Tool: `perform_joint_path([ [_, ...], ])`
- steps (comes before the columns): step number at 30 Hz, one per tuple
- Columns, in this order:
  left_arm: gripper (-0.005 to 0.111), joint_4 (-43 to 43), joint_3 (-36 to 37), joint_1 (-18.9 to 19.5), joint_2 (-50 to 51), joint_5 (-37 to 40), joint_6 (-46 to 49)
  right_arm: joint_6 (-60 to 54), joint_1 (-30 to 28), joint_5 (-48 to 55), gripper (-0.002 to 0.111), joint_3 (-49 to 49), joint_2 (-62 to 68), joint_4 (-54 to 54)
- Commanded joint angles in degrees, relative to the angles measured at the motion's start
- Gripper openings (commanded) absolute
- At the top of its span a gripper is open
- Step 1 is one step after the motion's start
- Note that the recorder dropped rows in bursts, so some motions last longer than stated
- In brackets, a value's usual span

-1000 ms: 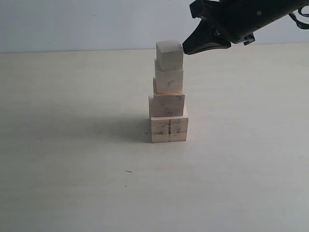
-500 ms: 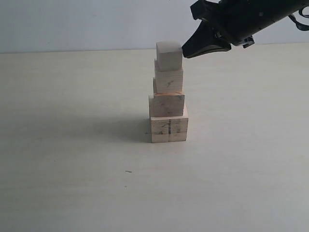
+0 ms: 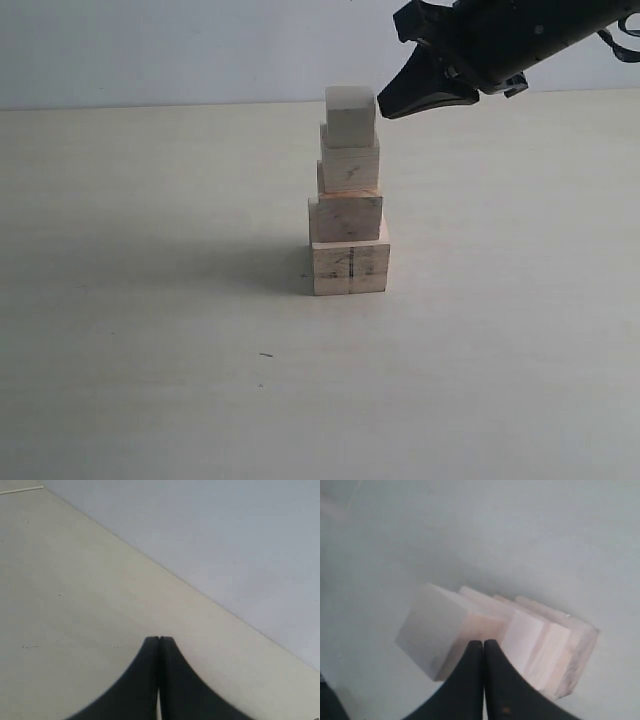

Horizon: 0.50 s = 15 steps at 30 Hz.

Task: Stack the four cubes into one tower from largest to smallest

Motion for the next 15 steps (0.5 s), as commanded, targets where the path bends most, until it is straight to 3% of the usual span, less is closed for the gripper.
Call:
perform_joint_path([
  [1,0.000,0.24,-0.04,-0.24,-0.39,-0.28,0.09,6.82,-0.23,-6.51,0.000,0.29,-0.28,-7.93],
  [5,0.000,0.24,-0.04,-0.24,-0.39,-0.28,0.09,12.69,-0.23,-6.24,0.000,0.29,0.72,-16.44],
  [10,0.000,0.24,-0.04,-0.24,-0.39,-0.28,0.09,5.06,-0.23,-3.39,0.000,3.13,1.66,-9.45],
  [15,0.000,0.24,-0.04,-0.24,-0.39,-0.28,0.09,4.27,-0.23,-5.30,0.000,4.90,1.66,-8.03],
])
